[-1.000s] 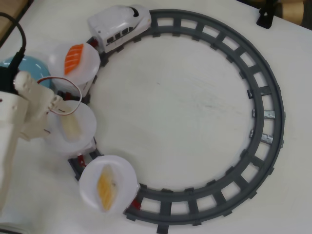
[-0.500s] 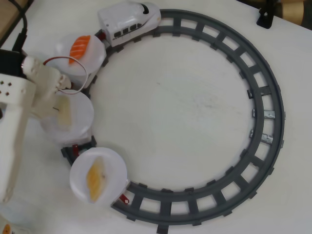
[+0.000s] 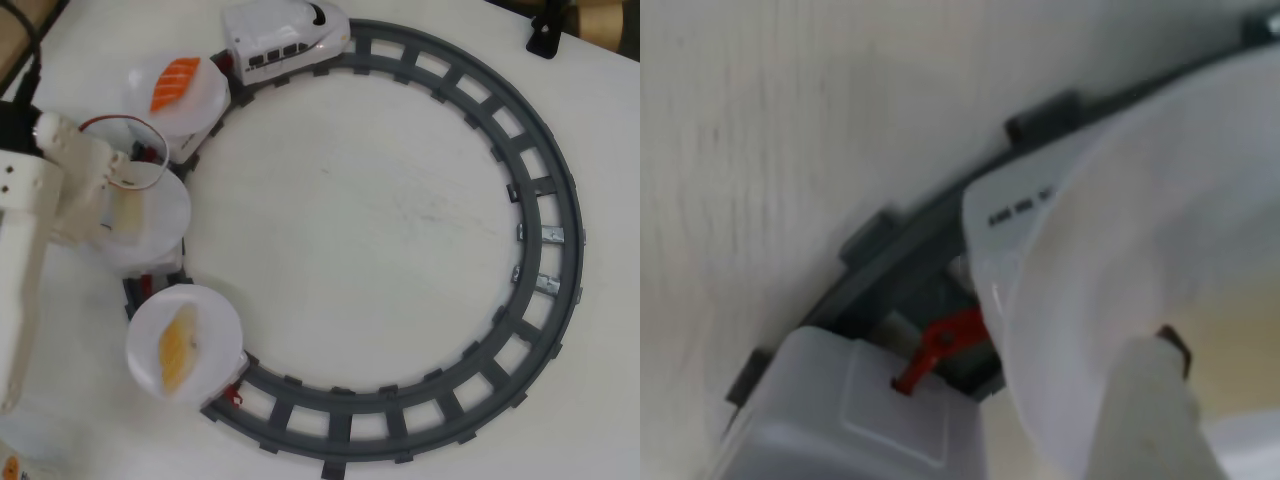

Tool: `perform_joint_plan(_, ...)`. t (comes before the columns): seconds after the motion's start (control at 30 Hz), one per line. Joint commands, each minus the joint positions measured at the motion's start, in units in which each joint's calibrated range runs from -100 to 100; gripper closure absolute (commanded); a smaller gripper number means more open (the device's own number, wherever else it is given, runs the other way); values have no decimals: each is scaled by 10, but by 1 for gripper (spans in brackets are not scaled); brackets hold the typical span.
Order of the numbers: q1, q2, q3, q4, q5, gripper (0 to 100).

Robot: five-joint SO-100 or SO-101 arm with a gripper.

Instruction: Pick up the sushi from the Shinkansen and put it on the blue dish

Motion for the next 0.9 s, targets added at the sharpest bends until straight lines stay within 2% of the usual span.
perform_joint_plan(0.0, -8, -13, -52, -4, 30, 77)
perform_joint_plan(0.07, -15, -14, -80, 1, 56, 77)
perform_joint_plan(0.27, -30, -13, -148, 32, 85, 77)
perform_joint_plan(0.5, -19, -16, -131, 32, 199, 77)
perform_joint_plan(0.63, -6, -11, -109, 32, 211, 77)
perform_joint_plan(0.87, 60, -17, -33, 32, 270, 77)
